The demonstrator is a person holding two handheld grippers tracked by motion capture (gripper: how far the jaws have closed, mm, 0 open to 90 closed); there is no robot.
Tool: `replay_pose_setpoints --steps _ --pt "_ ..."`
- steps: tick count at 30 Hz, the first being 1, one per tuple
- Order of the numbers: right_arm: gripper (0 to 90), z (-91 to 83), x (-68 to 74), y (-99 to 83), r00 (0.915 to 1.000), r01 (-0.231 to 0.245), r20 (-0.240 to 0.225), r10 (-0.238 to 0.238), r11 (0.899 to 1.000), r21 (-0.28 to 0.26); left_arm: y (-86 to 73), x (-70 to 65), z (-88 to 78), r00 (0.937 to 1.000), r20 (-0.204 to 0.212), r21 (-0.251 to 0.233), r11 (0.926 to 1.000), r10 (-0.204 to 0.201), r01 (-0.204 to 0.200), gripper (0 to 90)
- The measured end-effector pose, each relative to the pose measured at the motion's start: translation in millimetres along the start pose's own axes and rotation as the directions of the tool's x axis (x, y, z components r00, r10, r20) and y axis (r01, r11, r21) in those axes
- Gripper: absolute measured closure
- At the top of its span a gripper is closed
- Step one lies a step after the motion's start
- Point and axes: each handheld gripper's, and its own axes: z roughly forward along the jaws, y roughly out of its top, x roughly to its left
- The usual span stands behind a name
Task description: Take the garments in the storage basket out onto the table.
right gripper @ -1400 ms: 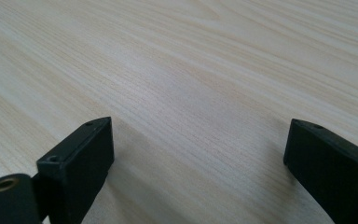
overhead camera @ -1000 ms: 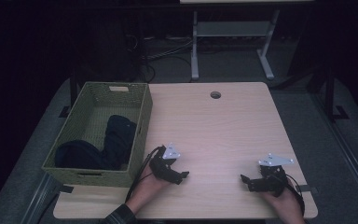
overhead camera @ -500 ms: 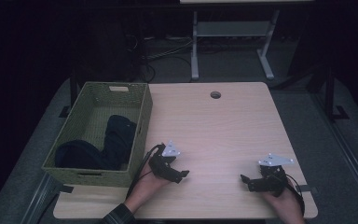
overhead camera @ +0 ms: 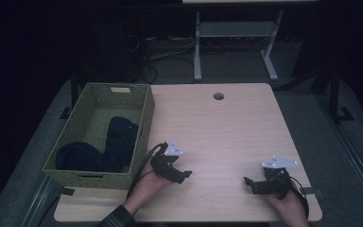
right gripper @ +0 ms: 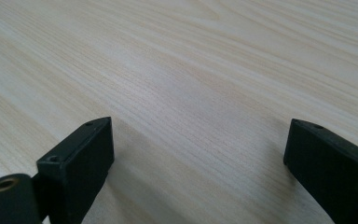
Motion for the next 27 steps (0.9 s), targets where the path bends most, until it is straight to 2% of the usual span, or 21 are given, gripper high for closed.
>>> replay_pose_setpoints --steps 7,16,17,27 --pt "8.0 0.0 0.0 0.0 1.0 -0.001 0.0 0.001 1.0 0.0 3.3 1.7 -3.7 0.9998 0.018 -0.004 0.9999 -0.01 0.01 14.3" --pt "8.0 0.0 0.0 0.0 1.0 0.0 0.0 0.0 1.0 0.0 8.9 1.5 -8.8 0.9996 0.028 0.005 1.0 0.001 -0.001 14.3" --pt "8.0 0.0 0.0 0.0 1.0 -0.001 0.0 0.001 1.0 0.0 9.7 1.9 -9.9 0.9992 0.039 0.001 1.0 -0.006 0.006 14.7" --pt "8.0 0.0 0.0 0.0 1.0 0.0 0.0 0.0 1.0 0.0 16.1 2.4 -13.4 0.9994 0.036 0.011 0.9999 0.003 -0.003 14.6"
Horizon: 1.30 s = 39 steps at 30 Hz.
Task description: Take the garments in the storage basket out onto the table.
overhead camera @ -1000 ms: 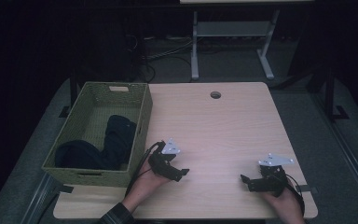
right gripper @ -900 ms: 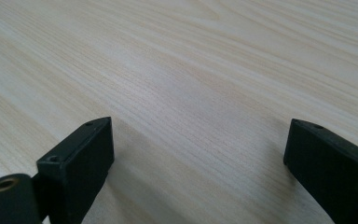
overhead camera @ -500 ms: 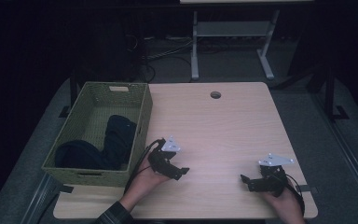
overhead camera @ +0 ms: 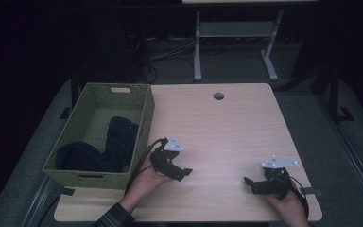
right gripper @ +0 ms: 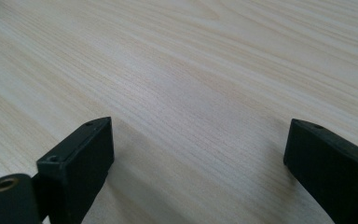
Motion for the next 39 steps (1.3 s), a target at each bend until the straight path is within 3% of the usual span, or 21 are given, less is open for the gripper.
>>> replay_pose_setpoints --steps 17,39 --pt "8.1 -0.1 0.0 0.0 1.0 0.0 -0.001 0.0 1.0 0.0 13.6 5.5 -12.2 1.0 0.001 -0.02 0.9998 0.004 -0.004 14.6" --pt "8.0 0.0 -0.1 0.0 1.0 0.002 0.001 -0.002 1.0 -0.002 29.5 13.2 -26.7 0.9993 0.037 -0.023 0.9997 0.001 0.0 14.6"
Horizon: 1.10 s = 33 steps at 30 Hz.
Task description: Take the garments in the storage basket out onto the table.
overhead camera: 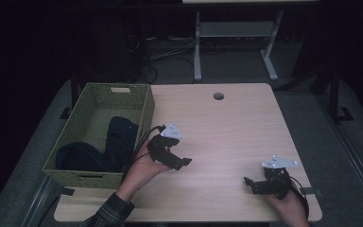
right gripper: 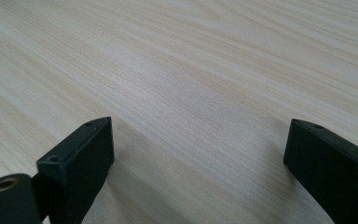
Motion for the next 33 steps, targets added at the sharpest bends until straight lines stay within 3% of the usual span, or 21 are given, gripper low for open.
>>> replay_pose_setpoints --steps 8,19,33 --pt "8.0 0.0 0.1 0.0 1.0 -0.002 -0.001 0.002 1.0 0.0 0.9 7.3 -5.1 0.9996 0.022 -0.007 0.9998 -0.016 0.016 14.6" --pt "8.0 0.1 0.3 0.0 0.9999 0.008 -0.007 -0.008 1.0 -0.002 4.0 13.5 -24.1 0.9983 0.058 0.024 0.9997 -0.011 0.01 15.1" --pt "8.0 0.3 0.6 0.0 0.9999 0.01 -0.012 -0.01 1.0 -0.003 2.2 22.6 -53.3 0.999 0.038 0.017 0.9995 -0.026 0.025 19.2"
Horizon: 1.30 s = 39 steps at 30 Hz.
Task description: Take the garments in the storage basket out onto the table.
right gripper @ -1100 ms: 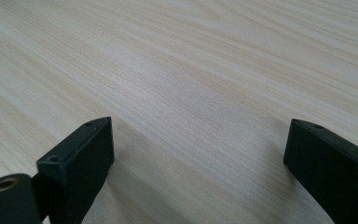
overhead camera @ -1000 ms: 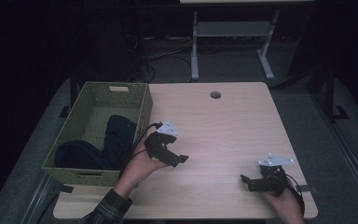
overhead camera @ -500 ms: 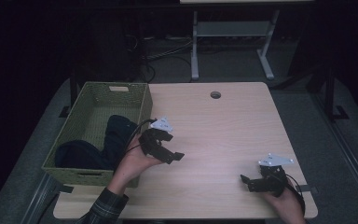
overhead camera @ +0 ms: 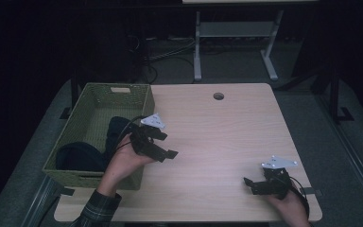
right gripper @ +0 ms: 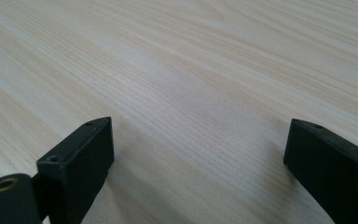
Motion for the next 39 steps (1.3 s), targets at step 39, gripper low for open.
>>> replay_pose_setpoints --steps 39 --pt "8.0 -0.2 0.0 0.1 1.0 0.0 0.0 0.0 1.0 0.002 -28.6 30.7 -75.6 0.9817 -0.162 -0.02 0.995 -0.1 0.098 21.2"
